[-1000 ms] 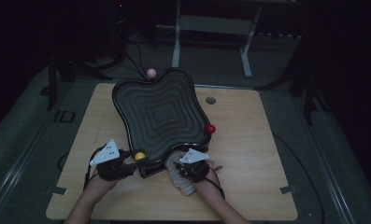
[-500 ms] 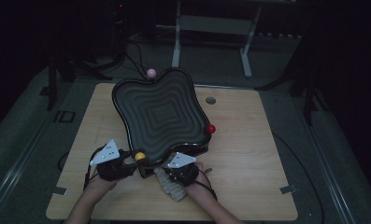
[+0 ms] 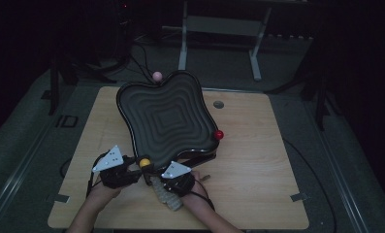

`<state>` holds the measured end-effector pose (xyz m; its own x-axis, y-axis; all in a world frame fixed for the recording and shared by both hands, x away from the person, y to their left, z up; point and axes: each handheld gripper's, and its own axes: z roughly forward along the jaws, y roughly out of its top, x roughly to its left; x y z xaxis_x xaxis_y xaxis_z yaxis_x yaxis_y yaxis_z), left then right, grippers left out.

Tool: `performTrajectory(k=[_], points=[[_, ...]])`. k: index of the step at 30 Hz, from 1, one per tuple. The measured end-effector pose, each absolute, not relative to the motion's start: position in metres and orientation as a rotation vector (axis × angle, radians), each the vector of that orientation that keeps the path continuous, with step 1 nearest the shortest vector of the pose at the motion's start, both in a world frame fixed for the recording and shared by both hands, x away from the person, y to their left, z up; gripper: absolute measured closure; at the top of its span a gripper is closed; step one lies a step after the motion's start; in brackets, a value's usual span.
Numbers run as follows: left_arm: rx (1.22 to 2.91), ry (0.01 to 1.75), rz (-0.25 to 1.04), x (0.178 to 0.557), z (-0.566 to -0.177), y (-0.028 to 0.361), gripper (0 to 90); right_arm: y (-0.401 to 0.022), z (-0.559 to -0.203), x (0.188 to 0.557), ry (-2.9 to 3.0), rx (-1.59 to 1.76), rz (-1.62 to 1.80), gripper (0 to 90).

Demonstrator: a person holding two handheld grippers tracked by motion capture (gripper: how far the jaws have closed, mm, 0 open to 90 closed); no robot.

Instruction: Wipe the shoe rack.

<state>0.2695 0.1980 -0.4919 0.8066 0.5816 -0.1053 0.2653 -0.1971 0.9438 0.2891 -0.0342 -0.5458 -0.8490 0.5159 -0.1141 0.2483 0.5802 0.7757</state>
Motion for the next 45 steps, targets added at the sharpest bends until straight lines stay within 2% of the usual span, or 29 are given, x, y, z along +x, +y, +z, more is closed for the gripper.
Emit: performTrajectory(k=[8,13,17,28,38,41,45], points=[[1.786,0.652,0.323,0.27,-0.492,0.198,60.3,-0.1,-0.543,0.327,2.36,0.835,1.04,70.7],[1.786,0.649,0.321,0.271,-0.492,0.198,60.4,-0.123,-0.543,0.338,2.325,0.958,1.053,70.7],[1.786,0.65,0.319,0.271,-0.492,0.198,60.3,-0.105,-0.544,0.331,2.356,0.923,1.075,70.9],[1.78,0.654,0.319,0.27,-0.492,0.2,60.3,-0.021,-0.547,0.286,2.486,0.652,1.145,70.7],[1.78,0.653,0.313,0.27,-0.492,0.2,60.3,-0.074,-0.544,0.31,2.408,0.75,1.026,70.6],[1.784,0.646,0.309,0.271,-0.492,0.2,60.3,-0.112,-0.542,0.328,2.325,0.844,0.923,70.3],[1.784,0.645,0.308,0.271,-0.492,0.2,60.3,-0.137,-0.542,0.338,2.275,0.934,0.917,70.4]])
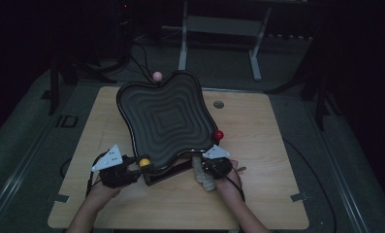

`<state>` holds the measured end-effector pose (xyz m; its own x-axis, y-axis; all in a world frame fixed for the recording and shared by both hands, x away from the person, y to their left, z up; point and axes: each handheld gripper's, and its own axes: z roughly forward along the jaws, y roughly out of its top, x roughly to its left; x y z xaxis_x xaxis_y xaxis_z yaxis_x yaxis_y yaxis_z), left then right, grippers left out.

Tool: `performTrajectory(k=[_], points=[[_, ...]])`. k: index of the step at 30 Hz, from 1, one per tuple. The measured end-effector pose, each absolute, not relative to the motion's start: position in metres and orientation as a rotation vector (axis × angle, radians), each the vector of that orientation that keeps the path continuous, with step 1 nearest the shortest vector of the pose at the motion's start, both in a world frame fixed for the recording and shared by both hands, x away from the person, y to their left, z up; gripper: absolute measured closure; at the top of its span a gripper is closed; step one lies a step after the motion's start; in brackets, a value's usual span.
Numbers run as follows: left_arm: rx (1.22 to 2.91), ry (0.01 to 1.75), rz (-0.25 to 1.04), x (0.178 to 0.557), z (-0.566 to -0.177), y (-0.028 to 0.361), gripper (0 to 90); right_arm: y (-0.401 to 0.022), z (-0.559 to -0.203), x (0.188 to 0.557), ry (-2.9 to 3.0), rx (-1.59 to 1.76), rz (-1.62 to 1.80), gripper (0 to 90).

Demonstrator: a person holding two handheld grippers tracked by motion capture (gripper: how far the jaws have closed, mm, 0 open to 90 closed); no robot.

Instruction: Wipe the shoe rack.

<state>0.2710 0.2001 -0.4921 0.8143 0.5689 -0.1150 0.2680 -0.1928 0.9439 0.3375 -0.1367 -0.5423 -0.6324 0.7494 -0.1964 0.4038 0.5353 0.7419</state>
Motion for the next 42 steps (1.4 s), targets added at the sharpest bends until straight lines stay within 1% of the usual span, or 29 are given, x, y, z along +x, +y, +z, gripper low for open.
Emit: performTrajectory(k=[8,11,18,21,25,28,38,40,42], points=[[1.781,0.644,0.307,0.271,-0.492,0.2,60.3,-0.124,-0.541,0.335,2.322,0.991,0.997,70.7],[1.781,0.648,0.311,0.271,-0.492,0.2,60.3,-0.101,-0.543,0.324,2.368,0.917,1.039,70.7],[1.779,0.655,0.316,0.269,-0.492,0.199,60.3,-0.033,-0.545,0.292,2.499,0.723,1.13,70.3],[1.775,0.654,0.311,0.27,-0.493,0.201,60.3,-0.017,-0.544,0.284,2.495,0.66,1.097,70.1],[1.778,0.653,0.311,0.27,-0.492,0.2,60.3,-0.028,-0.543,0.294,2.501,0.675,1.085,70.1],[1.779,0.652,0.31,0.27,-0.492,0.2,60.3,-0.046,-0.542,0.303,2.471,0.706,1.046,70.0],[1.779,0.649,0.31,0.27,-0.492,0.2,60.3,-0.138,-0.54,0.341,2.291,0.943,0.887,70.0],[1.779,0.65,0.312,0.27,-0.492,0.2,60.3,-0.141,-0.54,0.342,2.295,0.969,0.906,70.0],[1.781,0.65,0.314,0.27,-0.492,0.2,60.3,-0.133,-0.54,0.338,2.282,0.964,0.875,70.4]])
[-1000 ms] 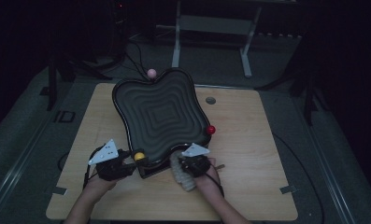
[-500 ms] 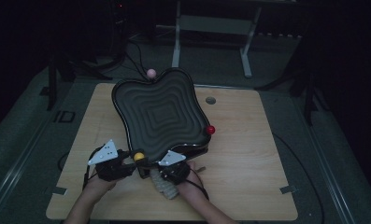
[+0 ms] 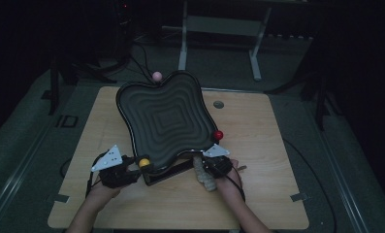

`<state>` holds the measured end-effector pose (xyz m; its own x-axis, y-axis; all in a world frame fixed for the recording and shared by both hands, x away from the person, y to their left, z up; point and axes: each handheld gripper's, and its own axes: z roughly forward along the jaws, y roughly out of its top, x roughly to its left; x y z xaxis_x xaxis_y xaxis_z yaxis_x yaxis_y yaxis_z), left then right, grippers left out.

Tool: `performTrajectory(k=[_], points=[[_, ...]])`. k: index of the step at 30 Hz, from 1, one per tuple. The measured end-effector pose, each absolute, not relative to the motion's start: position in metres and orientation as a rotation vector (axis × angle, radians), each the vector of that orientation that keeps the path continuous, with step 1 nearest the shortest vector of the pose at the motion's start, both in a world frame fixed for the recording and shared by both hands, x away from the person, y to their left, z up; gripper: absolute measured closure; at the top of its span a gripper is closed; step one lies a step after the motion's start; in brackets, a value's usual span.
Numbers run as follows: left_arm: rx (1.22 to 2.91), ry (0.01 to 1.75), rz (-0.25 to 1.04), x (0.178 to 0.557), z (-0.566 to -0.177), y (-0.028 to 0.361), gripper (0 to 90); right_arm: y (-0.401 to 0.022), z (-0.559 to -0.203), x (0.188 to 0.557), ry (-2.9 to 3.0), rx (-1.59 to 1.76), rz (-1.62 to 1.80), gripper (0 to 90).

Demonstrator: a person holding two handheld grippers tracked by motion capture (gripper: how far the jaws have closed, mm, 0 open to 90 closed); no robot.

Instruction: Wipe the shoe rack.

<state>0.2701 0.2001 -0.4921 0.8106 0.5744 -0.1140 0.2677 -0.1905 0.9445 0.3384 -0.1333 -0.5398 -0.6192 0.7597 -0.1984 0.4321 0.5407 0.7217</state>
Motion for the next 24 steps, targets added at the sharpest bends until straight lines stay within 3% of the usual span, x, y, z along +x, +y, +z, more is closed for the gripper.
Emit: performTrajectory(k=[16,24], points=[[1.769,0.66,0.314,0.269,-0.493,0.2,60.2,-0.021,-0.545,0.279,2.514,0.64,1.078,70.1],[1.772,0.658,0.313,0.269,-0.493,0.2,60.2,-0.044,-0.543,0.294,2.503,0.677,1.039,70.2]])
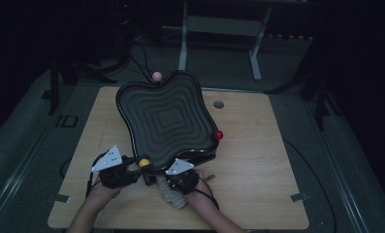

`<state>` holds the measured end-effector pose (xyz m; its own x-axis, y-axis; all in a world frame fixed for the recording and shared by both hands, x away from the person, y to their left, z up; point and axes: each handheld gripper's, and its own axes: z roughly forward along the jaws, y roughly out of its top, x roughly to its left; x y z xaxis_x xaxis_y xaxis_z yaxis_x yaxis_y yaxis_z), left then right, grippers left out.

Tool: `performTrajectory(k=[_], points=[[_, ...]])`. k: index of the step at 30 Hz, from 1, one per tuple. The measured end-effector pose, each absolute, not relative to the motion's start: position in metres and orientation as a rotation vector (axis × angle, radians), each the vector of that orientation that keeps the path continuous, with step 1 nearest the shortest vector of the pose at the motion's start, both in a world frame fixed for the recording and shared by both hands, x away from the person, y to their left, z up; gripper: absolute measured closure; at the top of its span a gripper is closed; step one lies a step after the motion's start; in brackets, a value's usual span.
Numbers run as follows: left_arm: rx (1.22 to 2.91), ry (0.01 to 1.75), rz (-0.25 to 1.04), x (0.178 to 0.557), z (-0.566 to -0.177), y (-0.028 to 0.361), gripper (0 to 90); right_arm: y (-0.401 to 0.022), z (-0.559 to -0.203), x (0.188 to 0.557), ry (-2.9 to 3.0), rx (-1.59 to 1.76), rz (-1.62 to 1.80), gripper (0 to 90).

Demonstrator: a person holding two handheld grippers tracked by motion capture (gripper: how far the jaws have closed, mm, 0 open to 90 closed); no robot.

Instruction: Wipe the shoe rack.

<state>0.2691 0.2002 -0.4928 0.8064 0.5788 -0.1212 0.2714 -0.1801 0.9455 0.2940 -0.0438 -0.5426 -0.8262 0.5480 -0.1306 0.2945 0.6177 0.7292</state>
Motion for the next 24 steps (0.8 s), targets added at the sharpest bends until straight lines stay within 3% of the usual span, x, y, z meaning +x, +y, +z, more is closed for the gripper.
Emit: performTrajectory(k=[13,20,24], points=[[1.775,0.657,0.312,0.269,-0.492,0.199,60.3,-0.145,-0.54,0.342,2.313,0.979,0.914,70.0],[1.773,0.667,0.323,0.268,-0.492,0.198,60.2,-0.134,-0.537,0.327,2.394,0.983,1.019,70.8],[1.766,0.671,0.324,0.268,-0.493,0.198,60.2,-0.111,-0.532,0.298,2.503,0.86,1.133,70.8]])
